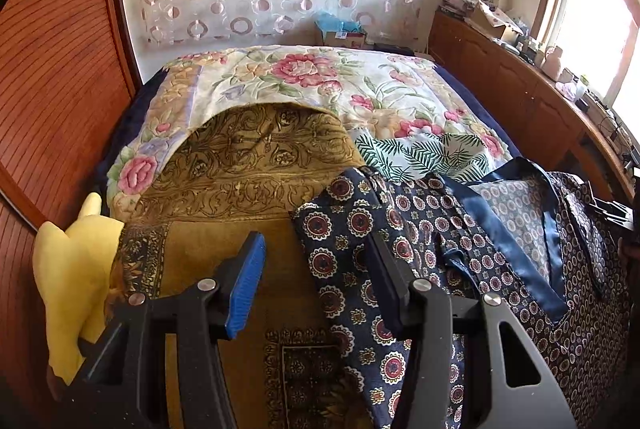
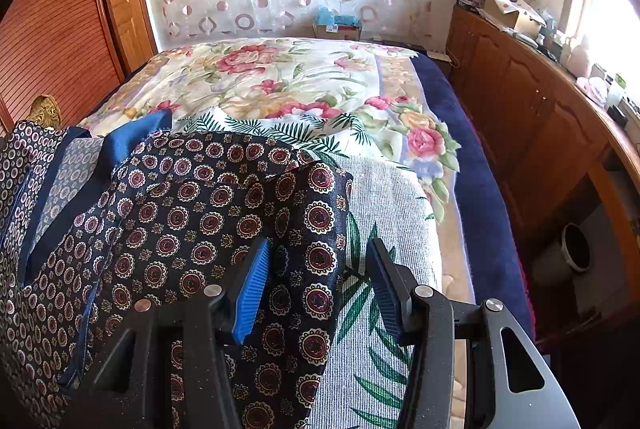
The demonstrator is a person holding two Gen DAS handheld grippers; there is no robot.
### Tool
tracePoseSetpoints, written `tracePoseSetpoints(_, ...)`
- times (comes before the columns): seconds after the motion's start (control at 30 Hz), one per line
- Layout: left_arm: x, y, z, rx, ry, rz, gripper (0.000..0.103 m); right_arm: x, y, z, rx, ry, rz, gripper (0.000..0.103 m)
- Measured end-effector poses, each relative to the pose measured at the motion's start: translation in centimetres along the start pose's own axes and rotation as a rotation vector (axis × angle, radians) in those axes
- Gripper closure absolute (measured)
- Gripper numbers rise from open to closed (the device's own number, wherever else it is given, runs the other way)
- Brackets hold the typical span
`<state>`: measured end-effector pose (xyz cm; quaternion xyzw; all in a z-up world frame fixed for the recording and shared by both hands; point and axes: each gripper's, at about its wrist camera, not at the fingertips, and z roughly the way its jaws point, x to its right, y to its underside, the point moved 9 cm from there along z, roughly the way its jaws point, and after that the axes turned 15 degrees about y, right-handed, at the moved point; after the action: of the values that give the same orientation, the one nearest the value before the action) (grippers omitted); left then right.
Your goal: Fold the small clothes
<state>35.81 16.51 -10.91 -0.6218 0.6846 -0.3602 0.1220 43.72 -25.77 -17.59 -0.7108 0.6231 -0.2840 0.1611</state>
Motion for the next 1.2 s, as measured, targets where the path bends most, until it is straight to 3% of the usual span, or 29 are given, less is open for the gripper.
tracePoseSetpoints(0.17,0.2,0.3,0.4,-0.007,0.018,-0.008,0.055,-0.1,-0.1,0.0,0.0,0.004,-0.003,0.052)
tracePoseSetpoints(0.27,0.7,0.3,0.3,-0.008,0.041,0.005,0.077,-0.1,-0.1,0.0,0.0,0.004,-0.004,0.052)
tracePoseSetpoints(0.33,1.2,0.2,0.2,-0.002,0.05,0.02,0.097,-0.1,-0.1,0.0,0.0,0.004,-0.004,0.052)
tracePoseSetpoints(0.73,6.2,-0.2,-2.9,0.059,0.113,0.135,0.101,0.5,-1.7,0.6,-0.026,-0.008,-0.02,0.052)
tracePoseSetpoints(0.77,6.7,-0.1,-3.1,0.062,0.119,0.141,0.101,0.4,-1.9,0.8,-0.029,-0.013,-0.022,0.057)
tracePoseSetpoints(0.8,7.1,0.1,-3.4,0.07,0.122,0.145,0.101,0.3,-2.1,0.8,-0.028,-0.008,-0.026,0.09)
tracePoseSetpoints(0.83,7.6,0.3,-3.8,0.077,0.128,0.149,0.101,0.1,-2.2,0.8,-0.021,-0.003,-0.038,0.099)
tracePoseSetpoints(1.03,9.8,1.9,-6.6,0.139,0.168,0.173,0.101,-1.4,-2.5,-2.9,0.07,-0.046,-0.067,0.101)
tracePoseSetpoints(1.2,10.1,3.1,-7.8,0.144,0.172,0.173,0.101,-2.5,-1.8,-7.4,0.152,-0.071,-0.104,0.102)
